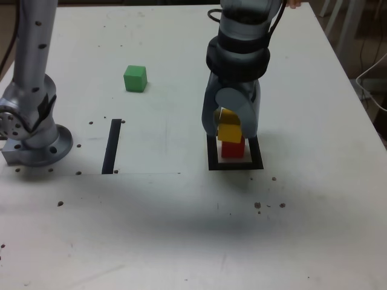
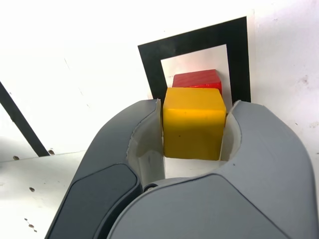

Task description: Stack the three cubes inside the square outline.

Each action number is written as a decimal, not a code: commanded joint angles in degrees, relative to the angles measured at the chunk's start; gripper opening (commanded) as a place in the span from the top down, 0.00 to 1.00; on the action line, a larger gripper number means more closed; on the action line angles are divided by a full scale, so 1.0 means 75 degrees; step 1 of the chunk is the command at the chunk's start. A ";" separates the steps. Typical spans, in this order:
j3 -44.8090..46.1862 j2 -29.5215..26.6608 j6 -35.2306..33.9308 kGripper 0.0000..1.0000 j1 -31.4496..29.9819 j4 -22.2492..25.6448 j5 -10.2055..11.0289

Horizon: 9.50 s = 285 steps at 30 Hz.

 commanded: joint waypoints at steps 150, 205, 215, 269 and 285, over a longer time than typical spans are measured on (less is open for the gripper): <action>0.3950 -0.1628 0.4360 0.89 0.6514 -0.2063 0.0420; -0.0859 -0.1325 0.0926 0.88 0.0609 0.1429 -0.0158; -0.1332 -0.0675 0.0588 0.88 0.0101 0.1442 -0.0126; -0.1456 0.0199 0.0504 0.26 -0.0209 0.1721 0.0220; -0.1456 0.0066 0.0325 0.00 -0.0209 0.1966 0.0532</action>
